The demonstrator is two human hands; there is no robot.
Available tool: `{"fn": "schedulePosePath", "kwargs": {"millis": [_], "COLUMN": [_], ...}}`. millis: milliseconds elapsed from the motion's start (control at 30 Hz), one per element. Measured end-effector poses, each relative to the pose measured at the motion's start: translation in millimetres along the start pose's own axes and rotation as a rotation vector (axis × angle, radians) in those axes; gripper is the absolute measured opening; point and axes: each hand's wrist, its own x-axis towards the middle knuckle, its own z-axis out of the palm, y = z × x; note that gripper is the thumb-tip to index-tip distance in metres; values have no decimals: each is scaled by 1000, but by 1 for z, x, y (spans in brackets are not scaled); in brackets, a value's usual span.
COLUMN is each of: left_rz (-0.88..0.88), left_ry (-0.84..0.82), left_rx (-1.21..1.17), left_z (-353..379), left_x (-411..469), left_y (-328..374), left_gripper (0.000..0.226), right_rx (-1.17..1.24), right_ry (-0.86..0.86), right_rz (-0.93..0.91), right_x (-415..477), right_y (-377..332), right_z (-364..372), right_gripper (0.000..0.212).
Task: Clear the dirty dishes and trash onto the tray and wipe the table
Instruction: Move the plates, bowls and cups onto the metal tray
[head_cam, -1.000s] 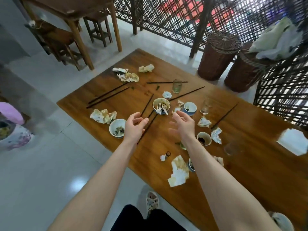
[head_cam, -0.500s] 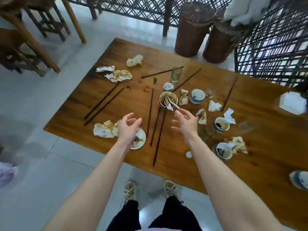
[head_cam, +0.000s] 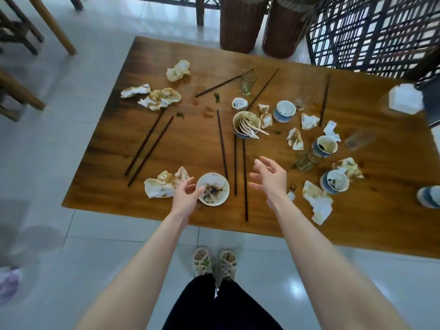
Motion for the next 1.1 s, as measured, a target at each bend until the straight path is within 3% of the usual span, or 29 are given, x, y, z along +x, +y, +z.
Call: {"fn": "schedulePosePath", "kwargs": {"millis": [400, 767, 1100], "left_rz": [36, 87, 77], "left_ry": [-69, 3, 73], "left_rx": [-72, -172, -219], "left_z": [-4, 9, 38], "left_x": [7, 34, 69], "left_y": [8, 63, 98], "left_gripper": [41, 43, 45], "right_rx": [2, 26, 15], "right_ry": [86, 112, 104], "right_rz": [-32, -96, -46], "right_x": [0, 26, 87], "right_y": [-2, -38, -62], "right_z": [0, 0, -14], "right_gripper": [34, 31, 35]}}
